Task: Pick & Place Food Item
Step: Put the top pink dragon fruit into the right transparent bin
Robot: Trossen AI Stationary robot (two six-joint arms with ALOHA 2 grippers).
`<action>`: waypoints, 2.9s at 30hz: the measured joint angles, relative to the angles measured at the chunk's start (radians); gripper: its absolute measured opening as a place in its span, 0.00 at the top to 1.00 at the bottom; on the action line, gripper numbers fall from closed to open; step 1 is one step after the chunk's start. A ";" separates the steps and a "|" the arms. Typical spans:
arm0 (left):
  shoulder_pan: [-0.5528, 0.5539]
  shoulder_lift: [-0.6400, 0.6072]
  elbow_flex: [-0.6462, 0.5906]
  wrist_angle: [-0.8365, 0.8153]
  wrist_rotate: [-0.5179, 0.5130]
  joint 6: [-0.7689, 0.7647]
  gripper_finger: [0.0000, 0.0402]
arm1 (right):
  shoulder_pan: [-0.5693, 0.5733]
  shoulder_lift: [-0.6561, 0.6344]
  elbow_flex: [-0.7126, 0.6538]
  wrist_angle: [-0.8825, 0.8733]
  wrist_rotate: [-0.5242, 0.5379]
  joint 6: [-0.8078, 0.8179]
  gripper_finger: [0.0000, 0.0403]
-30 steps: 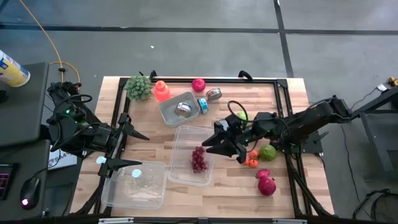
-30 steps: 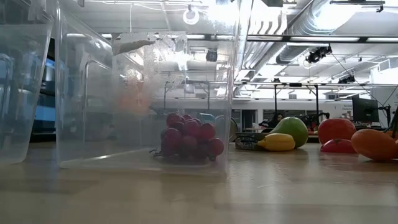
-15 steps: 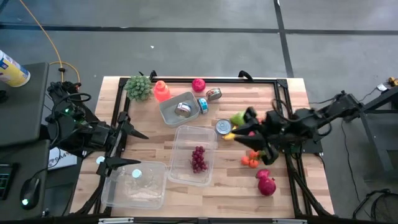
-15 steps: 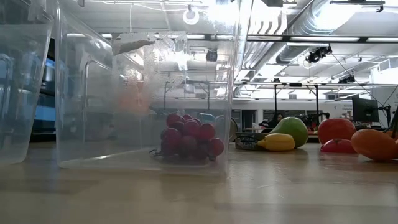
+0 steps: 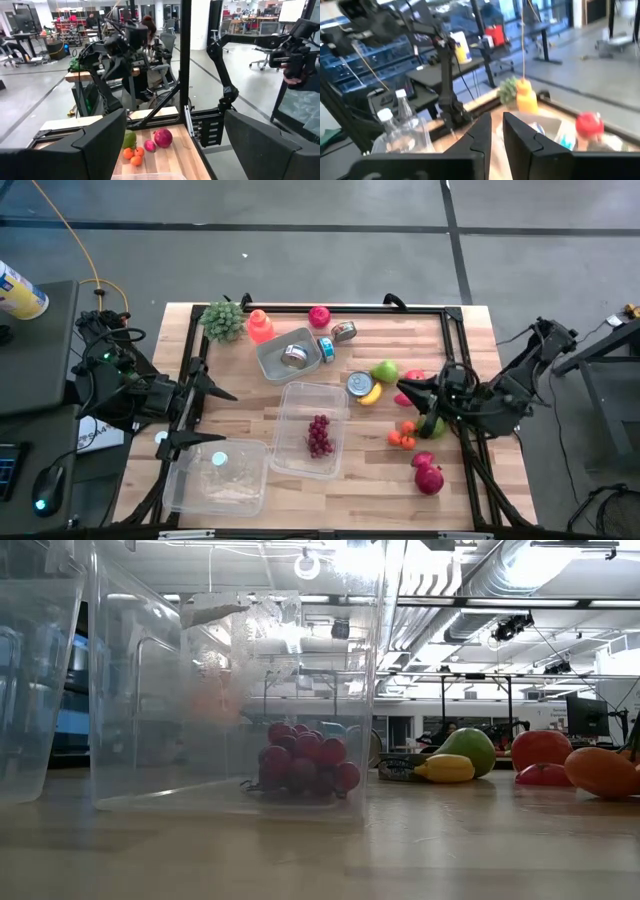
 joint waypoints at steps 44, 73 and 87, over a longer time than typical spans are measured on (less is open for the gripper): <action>0.067 0.001 0.000 0.010 0.000 -0.001 0.18 | -0.592 0.209 -0.127 -0.903 -1.141 0.796 0.22; 0.067 0.001 0.000 0.010 0.000 -0.004 0.18 | -0.899 0.304 -0.399 -0.539 -1.186 0.229 0.28; 0.067 0.001 0.000 0.005 0.000 -0.004 0.18 | -0.899 0.505 -0.391 -0.506 -1.226 -0.004 0.28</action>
